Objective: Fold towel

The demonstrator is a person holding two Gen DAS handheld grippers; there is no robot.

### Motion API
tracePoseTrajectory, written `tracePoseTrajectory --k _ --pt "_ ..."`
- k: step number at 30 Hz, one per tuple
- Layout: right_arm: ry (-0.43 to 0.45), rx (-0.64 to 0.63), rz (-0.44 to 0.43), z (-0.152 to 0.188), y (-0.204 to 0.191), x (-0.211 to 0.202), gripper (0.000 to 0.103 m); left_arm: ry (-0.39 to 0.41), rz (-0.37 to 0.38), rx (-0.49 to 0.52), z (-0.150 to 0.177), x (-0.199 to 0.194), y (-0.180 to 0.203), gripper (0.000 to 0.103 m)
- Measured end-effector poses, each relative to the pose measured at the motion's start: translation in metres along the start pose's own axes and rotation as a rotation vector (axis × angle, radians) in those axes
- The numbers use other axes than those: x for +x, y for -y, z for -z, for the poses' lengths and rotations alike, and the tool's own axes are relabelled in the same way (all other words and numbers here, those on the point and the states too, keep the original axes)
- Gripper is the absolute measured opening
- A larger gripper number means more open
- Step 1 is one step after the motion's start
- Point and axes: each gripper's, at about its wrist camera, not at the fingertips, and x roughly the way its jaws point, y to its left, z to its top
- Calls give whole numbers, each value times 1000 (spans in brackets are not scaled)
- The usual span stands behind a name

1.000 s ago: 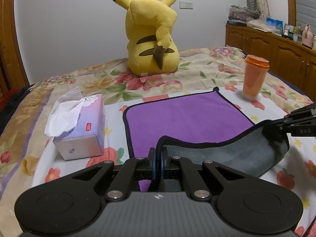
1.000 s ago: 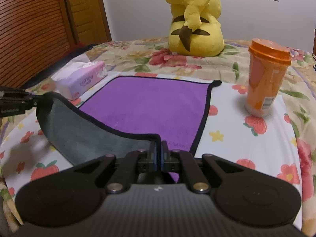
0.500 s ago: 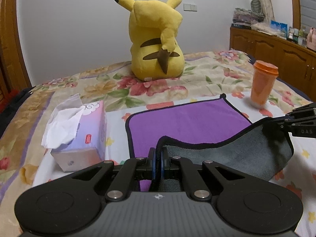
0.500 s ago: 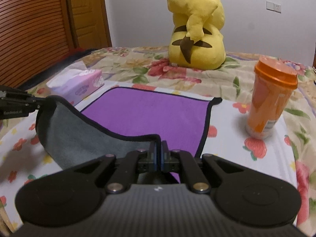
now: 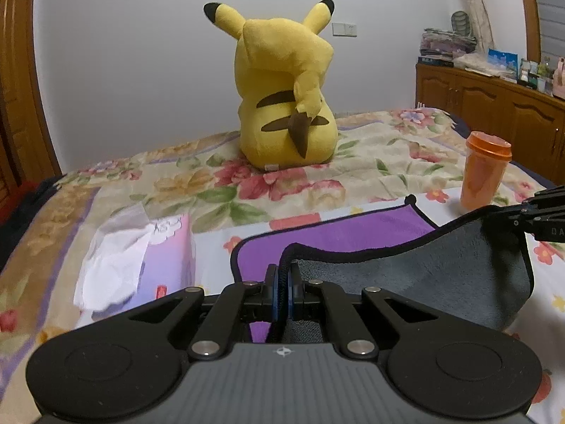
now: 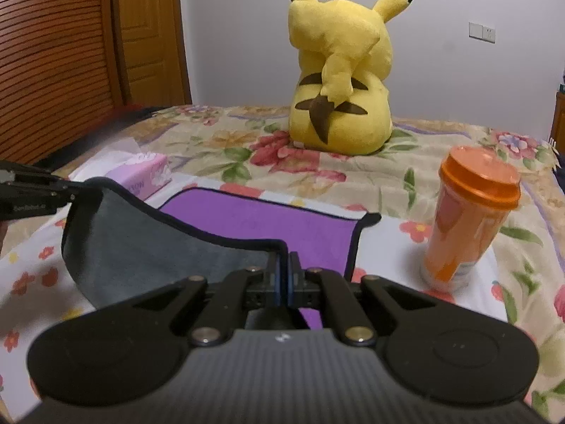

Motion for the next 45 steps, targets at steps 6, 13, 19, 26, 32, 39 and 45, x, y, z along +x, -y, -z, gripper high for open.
tracePoseTrajectory --k 6,13,19,26,32,39,45 --pt "31 -12 5 -12 2 3 5 25 -5 11 -17 2 -3 8" --pt "80 -30 26 -32 5 10 4 52 -18 22 -41 11 -7 8" --pt "107 -48 49 -44 8 22 4 76 -21 26 -60 25 -7 8" --pt "133 -44 88 -54 16 35 4 101 -44 16 -69 45 -6 8" --pt "133 -37 110 -53 23 47 4 93 -71 2 -65 64 -8 8" --pt "118 -63 130 -47 23 68 4 68 -91 -16 -57 90 -11 8" --pt "78 -68 144 -37 27 93 4 27 -113 -19 -45 117 -15 8"
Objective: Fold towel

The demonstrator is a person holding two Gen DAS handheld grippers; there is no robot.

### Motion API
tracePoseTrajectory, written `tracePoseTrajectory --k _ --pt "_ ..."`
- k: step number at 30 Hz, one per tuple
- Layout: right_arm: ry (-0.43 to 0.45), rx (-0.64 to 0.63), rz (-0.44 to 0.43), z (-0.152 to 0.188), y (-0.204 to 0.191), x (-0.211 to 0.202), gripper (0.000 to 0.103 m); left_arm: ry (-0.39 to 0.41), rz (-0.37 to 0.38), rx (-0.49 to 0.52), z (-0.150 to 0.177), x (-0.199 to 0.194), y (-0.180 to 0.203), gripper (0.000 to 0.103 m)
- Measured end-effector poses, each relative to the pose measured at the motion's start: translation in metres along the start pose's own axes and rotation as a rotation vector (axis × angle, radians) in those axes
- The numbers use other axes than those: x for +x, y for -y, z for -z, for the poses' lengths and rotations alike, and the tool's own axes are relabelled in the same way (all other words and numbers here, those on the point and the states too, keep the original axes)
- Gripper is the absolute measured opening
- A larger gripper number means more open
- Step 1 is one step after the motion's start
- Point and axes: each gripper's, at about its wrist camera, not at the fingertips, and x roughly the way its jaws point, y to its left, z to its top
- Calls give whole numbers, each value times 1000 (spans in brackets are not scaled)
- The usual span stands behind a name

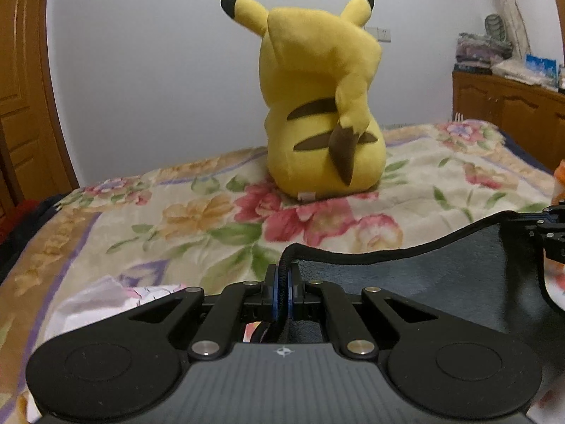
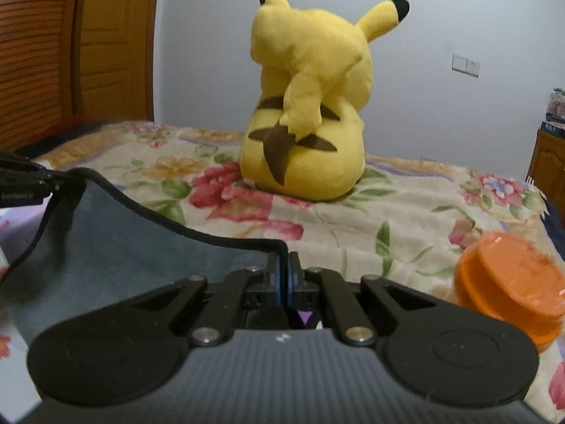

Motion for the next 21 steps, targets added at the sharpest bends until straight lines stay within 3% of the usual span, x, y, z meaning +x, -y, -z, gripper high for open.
tracePoseTrajectory --k 13,16,18,21 --pt "-82 23 29 23 0 26 6 -59 -10 18 21 22 1 11" --pt "-85 28 37 25 1 25 16 -73 1 17 23 21 0 12" --pt "-87 38 31 25 1 22 34 -80 5 13 23 18 1 13" --pt "-86 49 25 26 1 15 38 -84 9 16 25 10 3 17"
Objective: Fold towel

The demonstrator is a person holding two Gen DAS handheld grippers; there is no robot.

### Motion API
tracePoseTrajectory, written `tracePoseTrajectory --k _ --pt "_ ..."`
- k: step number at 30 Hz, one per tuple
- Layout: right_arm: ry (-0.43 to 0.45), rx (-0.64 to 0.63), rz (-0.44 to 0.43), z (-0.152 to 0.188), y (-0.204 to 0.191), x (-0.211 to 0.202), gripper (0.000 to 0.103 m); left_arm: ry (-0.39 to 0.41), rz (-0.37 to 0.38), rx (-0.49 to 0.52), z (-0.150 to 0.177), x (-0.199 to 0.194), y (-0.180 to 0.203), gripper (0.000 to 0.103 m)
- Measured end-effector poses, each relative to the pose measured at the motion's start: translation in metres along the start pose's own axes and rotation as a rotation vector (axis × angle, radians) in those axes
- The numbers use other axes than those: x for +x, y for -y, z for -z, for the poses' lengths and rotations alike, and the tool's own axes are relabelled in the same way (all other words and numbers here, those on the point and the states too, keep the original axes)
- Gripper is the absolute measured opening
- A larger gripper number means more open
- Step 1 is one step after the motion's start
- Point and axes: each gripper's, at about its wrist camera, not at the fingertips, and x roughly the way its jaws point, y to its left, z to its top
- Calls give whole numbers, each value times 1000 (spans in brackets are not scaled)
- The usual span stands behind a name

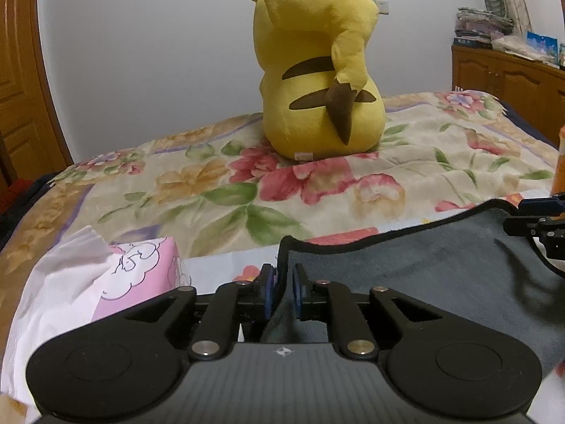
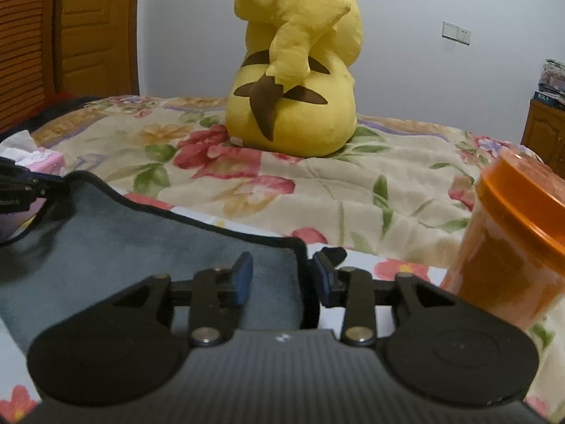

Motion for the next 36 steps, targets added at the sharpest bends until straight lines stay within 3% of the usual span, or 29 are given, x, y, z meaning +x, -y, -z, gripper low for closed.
tracePoseTrajectory --k 15,30,36 --pt "-48 55 -71 28 -13 -72 38 -68 49 -18 37 -54 13 21" --pt "-47 75 -49 37 -21 -128 38 -83 80 -1 54 -103 29 39" --pt "-56 80 -46 42 -30 -139 38 -71 70 -28 54 -120 30 52"
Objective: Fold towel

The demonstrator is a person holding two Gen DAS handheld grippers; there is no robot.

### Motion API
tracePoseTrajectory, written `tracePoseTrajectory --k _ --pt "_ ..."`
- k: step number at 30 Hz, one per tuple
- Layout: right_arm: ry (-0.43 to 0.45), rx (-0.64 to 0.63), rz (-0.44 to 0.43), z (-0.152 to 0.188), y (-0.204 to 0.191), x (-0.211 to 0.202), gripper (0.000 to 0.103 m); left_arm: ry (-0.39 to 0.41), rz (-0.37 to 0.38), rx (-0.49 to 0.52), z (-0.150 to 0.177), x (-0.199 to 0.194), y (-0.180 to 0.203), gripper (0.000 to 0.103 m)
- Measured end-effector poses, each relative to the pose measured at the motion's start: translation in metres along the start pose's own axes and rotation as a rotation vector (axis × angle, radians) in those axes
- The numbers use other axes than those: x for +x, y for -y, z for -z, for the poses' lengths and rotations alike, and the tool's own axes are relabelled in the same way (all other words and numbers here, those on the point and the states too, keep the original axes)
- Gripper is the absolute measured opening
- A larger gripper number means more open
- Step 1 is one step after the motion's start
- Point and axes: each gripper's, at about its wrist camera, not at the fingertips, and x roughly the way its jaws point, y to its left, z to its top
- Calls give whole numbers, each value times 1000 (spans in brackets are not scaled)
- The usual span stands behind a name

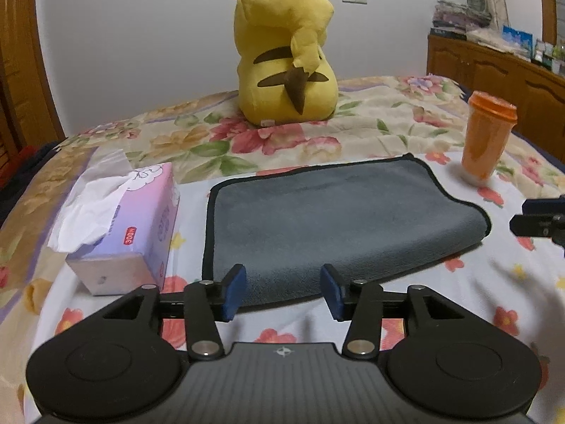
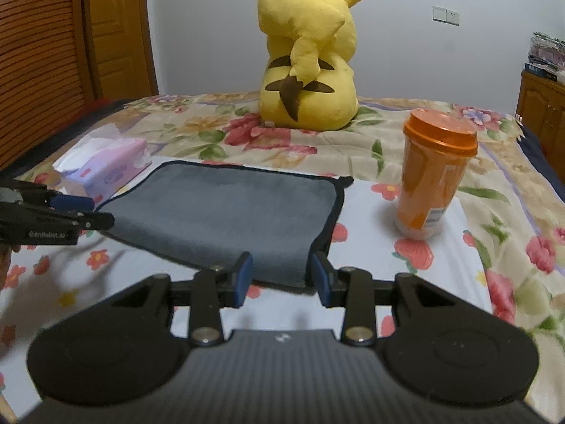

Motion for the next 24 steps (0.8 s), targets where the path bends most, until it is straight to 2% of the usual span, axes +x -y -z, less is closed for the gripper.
tracePoseTrajectory --k 4,5,6,8,10,14,16,18,20,24 --pt "5 -1 5 1 -5 -10 42 4 9 -8 0 -14 3 54" --pt "8 0 8 1 -5 -13 47 7 11 -6 -1 -18 4 54" --pt "9 3 13 2 -6 -16 58 9 11 -3 -1 -21 6 54" --pt "6 13 30 3 -7 -21 69 9 13 3 -1 -28 8 55" --pt "4 11 31 5 -10 -26 71 11 12 11 -2 -34 10 58" --pt "11 13 42 6 -14 -36 83 24 11 22 -1 -49 14 72" --pt "16 7 48 6 -16 -41 86 32 16 25 0 -57 16 78" --pt "19 5 55 7 -18 -45 97 38 18 20 1 -64 17 86" --pt "28 5 60 8 -20 -51 103 49 15 17 3 -73 18 95" --pt "35 9 60 7 -22 -61 103 61 6 13 4 -87 22 103"
